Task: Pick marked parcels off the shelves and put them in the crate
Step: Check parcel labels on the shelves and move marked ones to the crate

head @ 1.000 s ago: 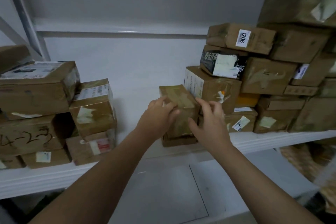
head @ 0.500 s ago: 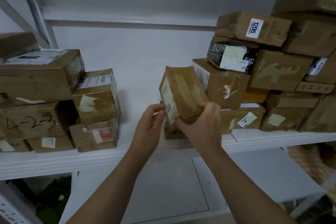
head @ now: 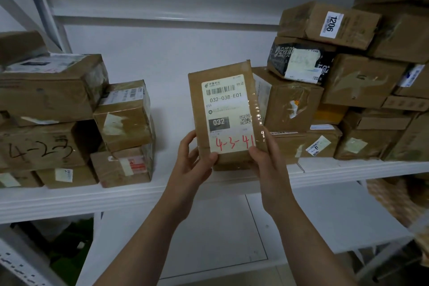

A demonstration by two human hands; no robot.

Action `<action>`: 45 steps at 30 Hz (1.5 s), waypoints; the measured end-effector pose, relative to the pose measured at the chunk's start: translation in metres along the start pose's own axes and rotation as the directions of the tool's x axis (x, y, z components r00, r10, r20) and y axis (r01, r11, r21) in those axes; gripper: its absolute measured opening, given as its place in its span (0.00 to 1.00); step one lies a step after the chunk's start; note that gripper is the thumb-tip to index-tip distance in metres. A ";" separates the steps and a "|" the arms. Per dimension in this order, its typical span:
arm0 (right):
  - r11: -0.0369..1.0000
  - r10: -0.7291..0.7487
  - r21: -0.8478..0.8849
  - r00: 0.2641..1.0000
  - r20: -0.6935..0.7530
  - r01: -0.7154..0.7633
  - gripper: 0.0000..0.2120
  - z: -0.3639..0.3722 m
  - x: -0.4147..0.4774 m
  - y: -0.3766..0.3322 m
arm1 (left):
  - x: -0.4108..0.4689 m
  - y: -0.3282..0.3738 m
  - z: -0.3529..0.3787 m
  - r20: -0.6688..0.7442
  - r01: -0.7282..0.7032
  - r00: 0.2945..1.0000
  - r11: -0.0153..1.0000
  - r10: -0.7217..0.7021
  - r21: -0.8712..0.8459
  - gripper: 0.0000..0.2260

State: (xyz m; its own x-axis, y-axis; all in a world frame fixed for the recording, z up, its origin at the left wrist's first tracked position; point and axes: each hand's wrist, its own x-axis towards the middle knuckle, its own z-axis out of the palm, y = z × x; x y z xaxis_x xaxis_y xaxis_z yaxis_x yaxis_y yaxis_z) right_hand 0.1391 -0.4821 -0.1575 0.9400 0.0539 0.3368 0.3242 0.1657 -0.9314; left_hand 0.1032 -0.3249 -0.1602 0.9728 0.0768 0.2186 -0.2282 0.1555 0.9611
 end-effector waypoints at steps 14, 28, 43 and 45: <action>0.999 -0.021 0.032 1.000 0.016 0.020 0.22 0.010 -0.007 0.009 | -0.004 -0.006 -0.015 -0.089 -0.154 0.984 0.987 0.157 0.036 0.23; 0.955 -0.296 0.006 0.955 -0.009 0.296 0.29 0.037 -0.012 -0.015 | -0.016 0.038 -0.024 -0.066 -0.340 0.885 0.735 0.462 0.587 0.27; 0.913 -0.397 -0.001 0.891 0.222 0.407 0.37 0.176 0.044 -0.109 | -0.018 0.181 -0.113 -0.117 -0.187 0.669 0.317 0.734 0.930 0.24; 0.914 -0.383 -0.038 0.891 0.244 0.404 0.39 0.203 0.049 -0.114 | -0.012 0.196 -0.131 -0.117 -0.141 0.675 0.284 0.728 0.948 0.23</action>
State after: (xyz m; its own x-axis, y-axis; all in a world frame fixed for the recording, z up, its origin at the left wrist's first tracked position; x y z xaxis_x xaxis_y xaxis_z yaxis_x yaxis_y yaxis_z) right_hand 0.1263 -0.2986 -0.0068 0.6875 0.2245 0.6906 0.6798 0.1354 -0.7208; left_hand 0.0414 -0.1667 0.0032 0.4862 0.2807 0.8275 -0.1646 -0.9006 0.4022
